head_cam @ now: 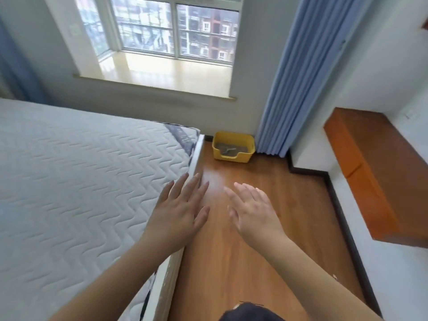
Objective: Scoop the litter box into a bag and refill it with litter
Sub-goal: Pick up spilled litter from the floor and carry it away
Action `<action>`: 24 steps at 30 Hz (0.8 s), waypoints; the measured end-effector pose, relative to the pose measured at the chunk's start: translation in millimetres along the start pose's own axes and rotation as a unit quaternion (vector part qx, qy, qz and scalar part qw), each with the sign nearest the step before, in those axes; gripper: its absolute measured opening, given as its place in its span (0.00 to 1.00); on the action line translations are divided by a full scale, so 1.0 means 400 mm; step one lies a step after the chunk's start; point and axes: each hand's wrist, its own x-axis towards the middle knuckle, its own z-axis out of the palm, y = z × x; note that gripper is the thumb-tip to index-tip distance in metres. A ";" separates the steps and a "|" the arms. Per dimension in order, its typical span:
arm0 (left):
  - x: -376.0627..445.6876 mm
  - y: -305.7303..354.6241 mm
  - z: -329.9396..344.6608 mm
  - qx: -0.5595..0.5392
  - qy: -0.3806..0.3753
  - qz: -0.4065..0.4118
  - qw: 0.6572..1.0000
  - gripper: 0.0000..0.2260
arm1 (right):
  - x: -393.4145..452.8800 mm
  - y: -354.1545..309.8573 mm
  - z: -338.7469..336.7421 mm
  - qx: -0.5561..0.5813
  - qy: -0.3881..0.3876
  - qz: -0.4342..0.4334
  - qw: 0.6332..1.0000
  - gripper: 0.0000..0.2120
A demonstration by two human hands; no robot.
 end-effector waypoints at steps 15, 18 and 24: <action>0.674 0.194 0.160 -0.005 -0.061 0.122 0.991 0.31 | 0.322 0.524 0.023 0.038 -0.033 0.150 0.987 0.25; 0.780 0.229 0.188 -0.004 -0.070 0.104 0.992 0.30 | 0.395 0.622 0.015 0.035 -0.035 0.161 0.986 0.25; 0.963 0.245 0.230 -0.012 -0.078 0.086 0.993 0.30 | 0.529 0.731 0.024 0.055 -0.050 0.174 0.982 0.25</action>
